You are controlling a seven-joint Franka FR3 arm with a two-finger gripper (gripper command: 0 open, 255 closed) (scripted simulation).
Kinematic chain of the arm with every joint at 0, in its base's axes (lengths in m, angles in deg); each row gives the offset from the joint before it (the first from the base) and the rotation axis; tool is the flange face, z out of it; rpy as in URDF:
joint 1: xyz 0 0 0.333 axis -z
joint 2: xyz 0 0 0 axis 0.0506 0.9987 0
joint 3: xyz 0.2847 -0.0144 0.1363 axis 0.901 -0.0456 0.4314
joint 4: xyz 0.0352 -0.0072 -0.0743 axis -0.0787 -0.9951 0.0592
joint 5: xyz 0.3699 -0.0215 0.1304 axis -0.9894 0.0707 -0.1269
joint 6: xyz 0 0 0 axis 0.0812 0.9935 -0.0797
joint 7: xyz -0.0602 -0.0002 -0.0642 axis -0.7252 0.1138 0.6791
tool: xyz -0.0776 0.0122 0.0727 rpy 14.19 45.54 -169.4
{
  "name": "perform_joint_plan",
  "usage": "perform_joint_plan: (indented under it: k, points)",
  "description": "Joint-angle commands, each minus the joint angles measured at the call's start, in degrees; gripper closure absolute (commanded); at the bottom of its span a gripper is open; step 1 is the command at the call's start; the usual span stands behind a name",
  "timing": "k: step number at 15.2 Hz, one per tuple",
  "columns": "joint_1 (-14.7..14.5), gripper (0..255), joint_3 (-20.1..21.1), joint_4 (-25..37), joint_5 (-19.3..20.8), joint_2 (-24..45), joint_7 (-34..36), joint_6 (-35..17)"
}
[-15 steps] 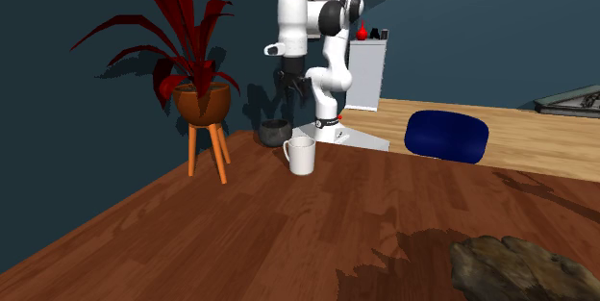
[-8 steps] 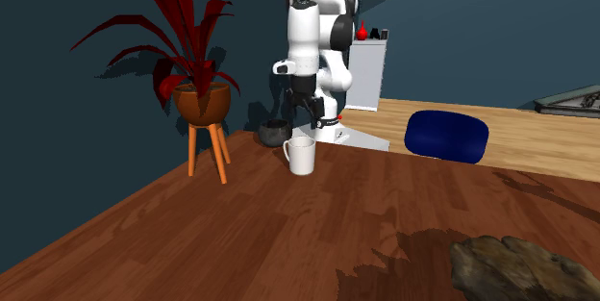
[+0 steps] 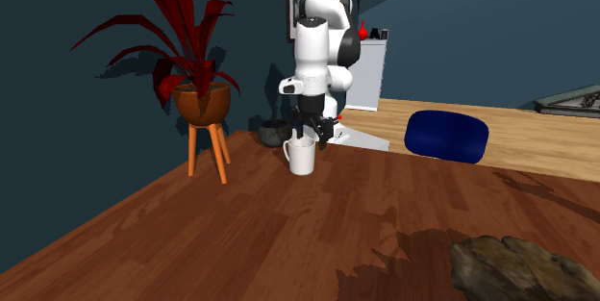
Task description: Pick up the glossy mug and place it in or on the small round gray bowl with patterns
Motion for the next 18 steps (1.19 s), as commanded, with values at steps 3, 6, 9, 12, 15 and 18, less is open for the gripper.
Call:
perform_joint_plan:
  k: [3, 6, 9, 12, 15, 18]
  points:
    - [-0.2, 0, 0.0, -1.7, 0.7, 1.2, 0.7, -2.8]
    - [-0.2, 0, -0.1, -2.4, 1.0, 1.7, 0.9, -3.9]
    - [-0.2, 0, -0.1, -2.4, 1.0, 1.7, 0.9, -3.9]
    - [-0.2, 0, -0.1, -2.4, 1.0, 1.7, 0.9, -3.9]
    - [-0.2, 255, -0.1, -2.4, 1.0, 1.7, 0.9, -3.9]
    - [-0.2, 255, -0.1, -2.4, 1.0, 1.7, 0.9, -3.9]
